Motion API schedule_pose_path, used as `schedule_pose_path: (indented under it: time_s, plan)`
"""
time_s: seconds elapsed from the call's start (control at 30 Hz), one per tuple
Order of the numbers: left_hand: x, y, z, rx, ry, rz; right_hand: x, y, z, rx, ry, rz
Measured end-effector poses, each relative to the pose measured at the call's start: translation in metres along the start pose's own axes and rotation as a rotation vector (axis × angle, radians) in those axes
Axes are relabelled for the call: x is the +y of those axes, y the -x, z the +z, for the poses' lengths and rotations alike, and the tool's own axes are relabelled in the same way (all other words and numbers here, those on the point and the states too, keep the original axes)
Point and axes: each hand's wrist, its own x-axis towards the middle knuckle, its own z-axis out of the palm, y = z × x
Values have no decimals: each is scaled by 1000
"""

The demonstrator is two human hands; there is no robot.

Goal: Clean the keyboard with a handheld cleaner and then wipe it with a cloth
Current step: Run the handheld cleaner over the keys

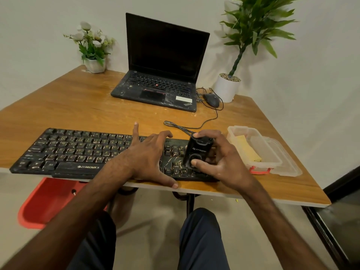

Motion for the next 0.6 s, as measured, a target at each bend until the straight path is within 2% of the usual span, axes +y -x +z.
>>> schedule_pose_path:
  time_s: [0.23,0.47,0.6]
  plan:
    - [-4,-1,4,24,5,5,5,15,-40,-7,70,42]
    - [-2,-2,-1,-14,-26,3,12,2,-5,23,-79,26]
    - [-3,-2,1,-16,-26,-1,10,8,-26,9,-55,60]
